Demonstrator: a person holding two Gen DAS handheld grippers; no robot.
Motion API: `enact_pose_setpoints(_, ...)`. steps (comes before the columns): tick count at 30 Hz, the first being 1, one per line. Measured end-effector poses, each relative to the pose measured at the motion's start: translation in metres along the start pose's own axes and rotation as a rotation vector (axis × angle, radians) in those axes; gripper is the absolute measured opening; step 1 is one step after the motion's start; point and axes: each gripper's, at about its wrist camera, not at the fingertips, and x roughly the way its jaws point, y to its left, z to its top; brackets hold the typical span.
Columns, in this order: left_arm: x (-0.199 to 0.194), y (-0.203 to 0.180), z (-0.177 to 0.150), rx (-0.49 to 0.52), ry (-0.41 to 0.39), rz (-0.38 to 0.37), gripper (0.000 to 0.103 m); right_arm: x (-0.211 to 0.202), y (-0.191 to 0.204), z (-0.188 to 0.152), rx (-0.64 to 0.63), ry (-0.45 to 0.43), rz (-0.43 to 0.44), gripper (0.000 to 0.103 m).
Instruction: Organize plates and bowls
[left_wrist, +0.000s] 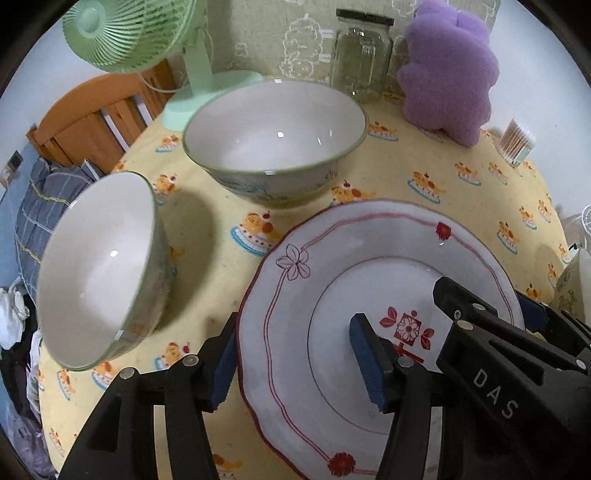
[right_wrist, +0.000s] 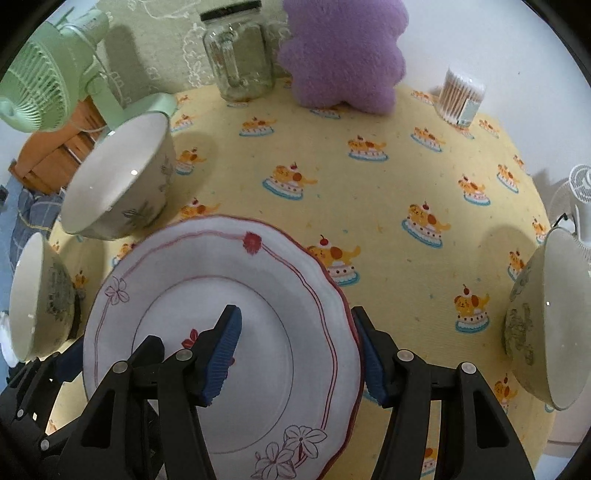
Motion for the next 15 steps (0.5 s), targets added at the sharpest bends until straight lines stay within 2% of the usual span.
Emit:
enact_pose_setpoints(6, -0.019, 0.005, -0.003, -0.006, -0.015, -0.027, 0.058, -0.025, 0.001, -0.004, 0.026, -0.028, 0.012, 0.063)
enact_pose_setpoints(15, -0.051, 0.007, -0.019, 0.070, -0.027, -0.118, 0.058, -0.071, 0.004, -0.030, 0.085, -0.064, -0.078, 0.063)
